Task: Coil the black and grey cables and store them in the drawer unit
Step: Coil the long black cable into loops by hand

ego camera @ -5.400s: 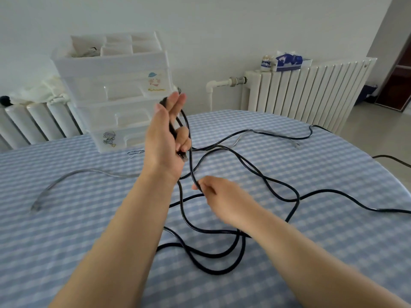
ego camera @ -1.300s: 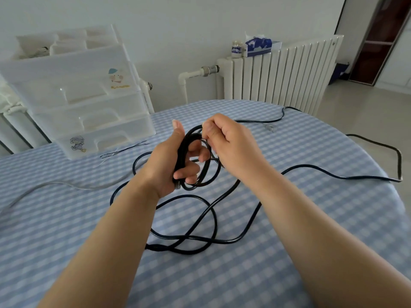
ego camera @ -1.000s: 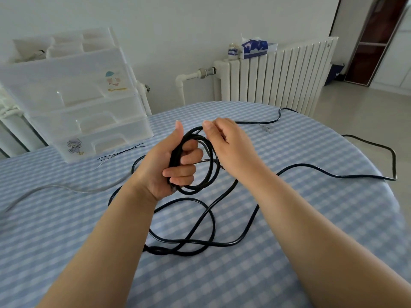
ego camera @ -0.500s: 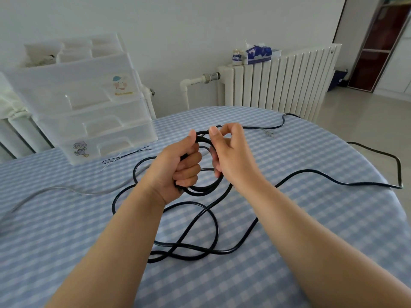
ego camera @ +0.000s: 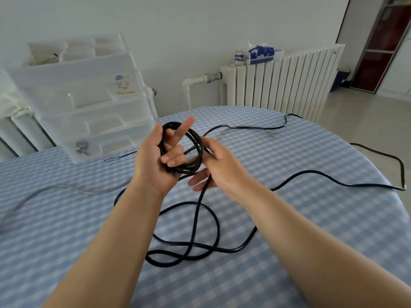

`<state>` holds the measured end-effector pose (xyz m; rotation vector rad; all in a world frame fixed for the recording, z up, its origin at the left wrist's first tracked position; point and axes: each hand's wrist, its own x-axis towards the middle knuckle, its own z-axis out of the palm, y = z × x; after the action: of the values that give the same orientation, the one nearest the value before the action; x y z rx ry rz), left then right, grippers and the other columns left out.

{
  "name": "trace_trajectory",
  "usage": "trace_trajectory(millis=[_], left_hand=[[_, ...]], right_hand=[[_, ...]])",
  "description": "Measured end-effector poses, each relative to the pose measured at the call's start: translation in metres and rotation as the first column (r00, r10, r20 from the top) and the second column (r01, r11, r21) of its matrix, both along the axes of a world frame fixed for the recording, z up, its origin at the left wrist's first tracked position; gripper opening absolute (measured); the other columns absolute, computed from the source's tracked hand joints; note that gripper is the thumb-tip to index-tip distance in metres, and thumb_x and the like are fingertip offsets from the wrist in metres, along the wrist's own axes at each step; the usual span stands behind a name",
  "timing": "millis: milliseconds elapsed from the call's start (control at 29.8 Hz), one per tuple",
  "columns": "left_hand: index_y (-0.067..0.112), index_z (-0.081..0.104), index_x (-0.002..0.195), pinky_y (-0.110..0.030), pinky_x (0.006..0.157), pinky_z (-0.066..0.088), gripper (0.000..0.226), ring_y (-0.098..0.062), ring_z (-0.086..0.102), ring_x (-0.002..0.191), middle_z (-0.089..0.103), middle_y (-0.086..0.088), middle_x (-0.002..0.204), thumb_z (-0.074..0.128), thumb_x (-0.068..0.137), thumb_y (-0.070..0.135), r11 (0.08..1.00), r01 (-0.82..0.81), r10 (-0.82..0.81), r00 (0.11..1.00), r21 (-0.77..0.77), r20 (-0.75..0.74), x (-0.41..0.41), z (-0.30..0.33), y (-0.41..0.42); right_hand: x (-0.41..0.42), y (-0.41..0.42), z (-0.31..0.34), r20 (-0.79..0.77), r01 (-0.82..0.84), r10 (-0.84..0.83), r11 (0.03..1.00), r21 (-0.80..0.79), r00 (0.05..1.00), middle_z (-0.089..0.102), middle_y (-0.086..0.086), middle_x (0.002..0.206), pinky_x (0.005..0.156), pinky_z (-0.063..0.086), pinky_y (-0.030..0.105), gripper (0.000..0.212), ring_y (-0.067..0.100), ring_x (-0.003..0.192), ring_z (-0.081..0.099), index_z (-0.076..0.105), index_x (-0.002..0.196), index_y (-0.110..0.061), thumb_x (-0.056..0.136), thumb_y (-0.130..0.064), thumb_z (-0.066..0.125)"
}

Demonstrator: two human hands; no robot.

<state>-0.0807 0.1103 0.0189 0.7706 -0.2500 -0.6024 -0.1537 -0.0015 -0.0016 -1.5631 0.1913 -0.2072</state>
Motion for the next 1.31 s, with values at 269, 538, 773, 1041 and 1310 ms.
trace_trajectory(millis=[269, 538, 773, 1041, 1310], left_hand=[[0.014, 0.042, 0.073, -0.024, 0.056, 0.053, 0.041, -0.019, 0.073, 0.088, 0.067, 0.000, 0.123, 0.032, 0.103, 0.039, 0.941, -0.330, 0.325, 0.943, 0.072, 0.073, 0.005, 0.004, 0.003], [0.001, 0.039, 0.137, -0.040, 0.071, 0.058, 0.050, -0.024, 0.064, 0.111, 0.060, 0.004, 0.130, 0.034, 0.103, 0.038, 0.840, -0.536, 0.512, 0.835, 0.087, 0.201, 0.009, 0.012, 0.010], [0.011, 0.046, 0.098, -0.038, 0.070, 0.059, 0.029, -0.023, 0.068, 0.104, 0.046, 0.004, 0.146, 0.026, 0.105, 0.031, 0.865, -0.475, 0.360, 0.813, 0.163, 0.458, -0.008, 0.002, -0.008], [0.008, 0.040, 0.110, -0.034, 0.067, 0.058, 0.031, -0.028, 0.073, 0.084, 0.039, 0.006, 0.151, 0.020, 0.105, 0.031, 0.857, -0.474, 0.237, 0.708, 0.200, 0.665, -0.016, -0.004, -0.010], [0.025, 0.041, 0.090, -0.030, 0.053, 0.048, 0.027, -0.022, 0.064, 0.045, 0.061, 0.014, 0.129, 0.024, 0.102, 0.042, 0.748, -0.489, -0.031, 0.648, 0.448, 0.761, -0.013, -0.005, -0.004]], right_hand=[[-0.013, 0.036, -0.009, -0.286, -0.312, 0.194, 0.830, -0.462, 0.939, 0.066, 0.010, 0.109, 0.055, 0.052, 0.029, 0.085, 0.020, 0.065, 0.059, -0.026, 0.145, -0.037, 0.098, -0.012, 0.040], [-0.015, 0.031, -0.009, -0.382, -0.360, 0.087, 0.573, -0.736, 0.920, 0.066, 0.006, 0.099, 0.064, 0.051, 0.037, 0.065, 0.022, 0.075, 0.061, 0.015, 0.149, -0.019, 0.092, 0.000, 0.038], [-0.020, 0.018, 0.001, -0.493, -0.510, 0.160, 0.424, -0.748, 0.855, 0.061, 0.004, 0.096, 0.051, 0.040, 0.028, 0.029, 0.015, 0.061, 0.051, 0.051, 0.123, -0.017, 0.098, -0.010, 0.037], [-0.022, 0.007, 0.012, -0.386, -0.473, 0.273, 0.528, -0.706, 0.881, 0.052, -0.010, 0.068, 0.062, 0.041, 0.026, 0.029, 0.008, 0.062, 0.051, 0.063, 0.120, -0.023, 0.101, -0.032, 0.043], [-0.025, -0.006, 0.019, -0.298, -0.396, 0.262, 0.548, -0.736, 0.918, 0.070, 0.000, 0.089, 0.085, 0.051, 0.039, 0.024, 0.015, 0.085, 0.065, 0.073, 0.092, -0.025, 0.094, -0.041, 0.055]])
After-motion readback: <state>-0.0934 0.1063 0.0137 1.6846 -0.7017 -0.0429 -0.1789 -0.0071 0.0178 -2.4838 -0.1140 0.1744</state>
